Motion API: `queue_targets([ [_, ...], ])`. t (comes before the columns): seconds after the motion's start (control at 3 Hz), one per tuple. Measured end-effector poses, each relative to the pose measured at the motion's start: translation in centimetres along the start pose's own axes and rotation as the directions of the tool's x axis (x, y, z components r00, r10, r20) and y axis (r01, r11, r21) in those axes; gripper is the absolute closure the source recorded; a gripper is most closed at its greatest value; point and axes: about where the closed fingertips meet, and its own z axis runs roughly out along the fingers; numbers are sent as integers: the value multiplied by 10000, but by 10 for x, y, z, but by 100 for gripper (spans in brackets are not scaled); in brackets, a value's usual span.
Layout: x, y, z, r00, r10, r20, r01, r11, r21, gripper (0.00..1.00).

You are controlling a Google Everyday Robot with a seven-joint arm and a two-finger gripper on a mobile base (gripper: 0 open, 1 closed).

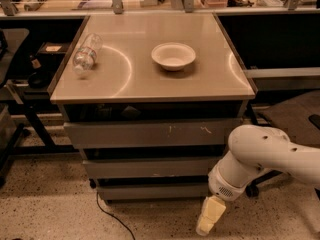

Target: Open bottom drawer

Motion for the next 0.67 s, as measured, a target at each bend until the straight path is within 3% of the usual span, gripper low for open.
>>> queue_targets([
  [0.33, 14, -4, 39, 9991, 427, 42, -426, 9986, -306, 0],
  [0.67, 26, -27, 117, 9934, 944, 651, -895, 9932, -745, 0],
])
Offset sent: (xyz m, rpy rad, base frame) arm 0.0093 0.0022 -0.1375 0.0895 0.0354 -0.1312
